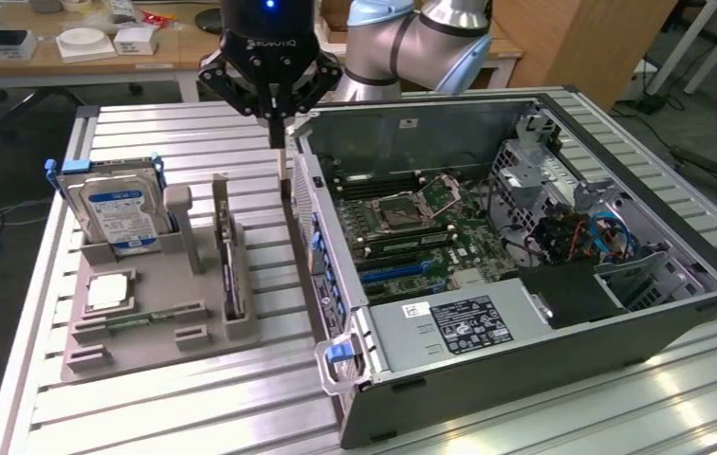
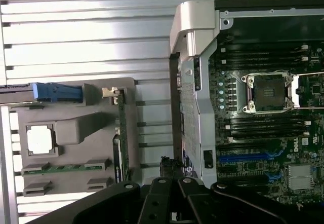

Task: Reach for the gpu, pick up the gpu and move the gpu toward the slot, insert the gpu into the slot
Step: 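Reach for the gpu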

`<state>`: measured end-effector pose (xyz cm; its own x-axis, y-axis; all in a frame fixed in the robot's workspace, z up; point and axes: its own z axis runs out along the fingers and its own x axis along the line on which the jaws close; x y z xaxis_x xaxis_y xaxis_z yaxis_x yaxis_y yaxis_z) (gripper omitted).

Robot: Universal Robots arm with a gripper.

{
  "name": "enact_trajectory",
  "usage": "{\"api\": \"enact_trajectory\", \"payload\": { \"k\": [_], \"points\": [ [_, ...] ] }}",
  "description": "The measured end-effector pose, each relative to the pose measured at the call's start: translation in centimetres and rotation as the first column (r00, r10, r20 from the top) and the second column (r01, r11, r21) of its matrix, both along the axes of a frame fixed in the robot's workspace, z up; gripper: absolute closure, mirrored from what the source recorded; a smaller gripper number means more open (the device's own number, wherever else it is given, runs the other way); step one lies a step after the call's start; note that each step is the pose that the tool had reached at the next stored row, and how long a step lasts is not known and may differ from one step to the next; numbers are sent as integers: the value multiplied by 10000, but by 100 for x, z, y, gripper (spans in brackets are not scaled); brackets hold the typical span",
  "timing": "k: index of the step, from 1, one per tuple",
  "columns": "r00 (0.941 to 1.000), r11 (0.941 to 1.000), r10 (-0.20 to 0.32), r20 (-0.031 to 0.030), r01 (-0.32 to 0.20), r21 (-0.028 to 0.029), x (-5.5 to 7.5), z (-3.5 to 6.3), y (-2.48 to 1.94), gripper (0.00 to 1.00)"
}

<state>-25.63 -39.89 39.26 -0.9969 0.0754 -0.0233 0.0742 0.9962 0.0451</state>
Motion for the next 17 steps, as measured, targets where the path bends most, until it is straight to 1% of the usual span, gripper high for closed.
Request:
{"api": "enact_trajectory", "payload": {
  "k": [17],
  "points": [
    [10000, 10000, 0, -3, 0, 0, -229, -3, 0, 90]
  ]
}}
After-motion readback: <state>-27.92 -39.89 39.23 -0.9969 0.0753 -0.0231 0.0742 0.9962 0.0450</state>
